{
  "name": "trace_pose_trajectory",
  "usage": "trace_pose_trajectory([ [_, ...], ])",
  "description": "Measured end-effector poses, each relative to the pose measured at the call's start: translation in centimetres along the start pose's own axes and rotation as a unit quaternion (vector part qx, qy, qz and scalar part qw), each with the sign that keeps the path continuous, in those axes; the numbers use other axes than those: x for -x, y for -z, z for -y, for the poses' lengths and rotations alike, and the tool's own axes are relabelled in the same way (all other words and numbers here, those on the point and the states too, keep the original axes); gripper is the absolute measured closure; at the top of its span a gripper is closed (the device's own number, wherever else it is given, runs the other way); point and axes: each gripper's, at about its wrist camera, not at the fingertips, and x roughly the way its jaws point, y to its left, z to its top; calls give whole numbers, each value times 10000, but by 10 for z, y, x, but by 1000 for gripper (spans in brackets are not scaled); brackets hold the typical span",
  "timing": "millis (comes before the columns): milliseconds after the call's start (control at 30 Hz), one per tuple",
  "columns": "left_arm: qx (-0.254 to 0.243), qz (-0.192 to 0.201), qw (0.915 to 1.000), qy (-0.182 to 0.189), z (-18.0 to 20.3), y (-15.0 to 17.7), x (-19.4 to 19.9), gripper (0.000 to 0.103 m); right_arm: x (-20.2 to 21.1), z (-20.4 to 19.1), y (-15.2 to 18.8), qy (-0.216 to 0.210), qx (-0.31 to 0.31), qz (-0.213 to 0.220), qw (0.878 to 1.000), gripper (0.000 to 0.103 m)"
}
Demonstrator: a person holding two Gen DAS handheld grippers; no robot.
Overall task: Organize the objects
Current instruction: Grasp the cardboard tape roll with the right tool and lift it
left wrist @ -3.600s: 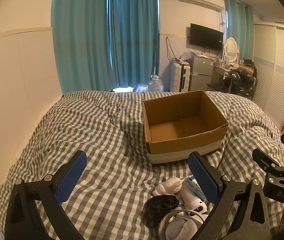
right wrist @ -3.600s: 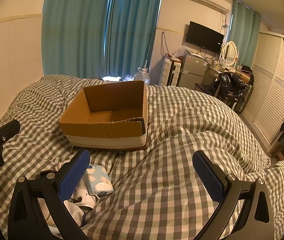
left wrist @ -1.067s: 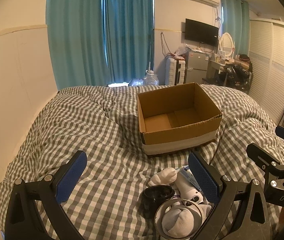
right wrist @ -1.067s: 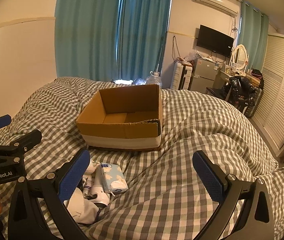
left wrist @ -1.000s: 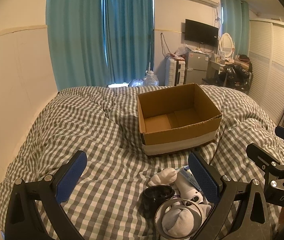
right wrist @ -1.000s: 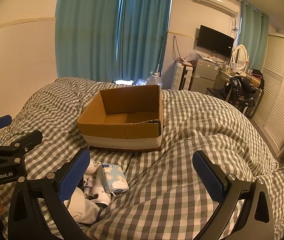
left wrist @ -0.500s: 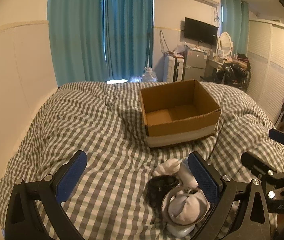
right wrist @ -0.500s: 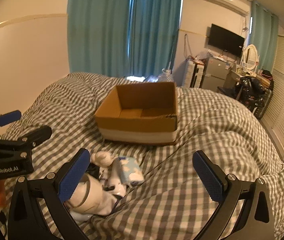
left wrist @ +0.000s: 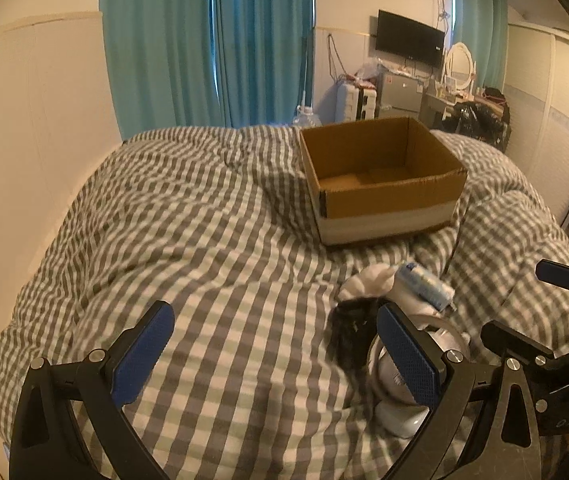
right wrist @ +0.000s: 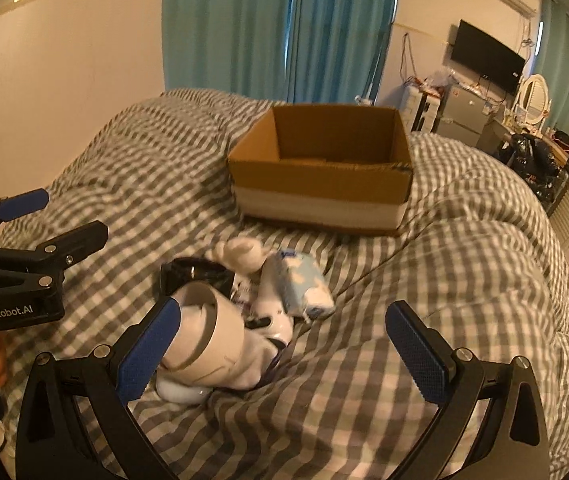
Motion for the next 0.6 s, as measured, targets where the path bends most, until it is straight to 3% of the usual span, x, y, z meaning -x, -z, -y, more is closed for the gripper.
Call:
trace_pose_trajectory([
  [300, 106, -231, 9996, -79, -15, 11, -12, 0, -18, -37, 10, -484, 626, -405, 9960, 0],
  [467, 288, -259, 9992, -65, -29, 12, -13, 0, -43, -64, 19, -465, 1142, -802, 9891, 1],
  [600, 381, -324, 9987, -45, -35, 13, -16, 0, -56, -75, 27, -315, 1360, -977, 9854, 12],
])
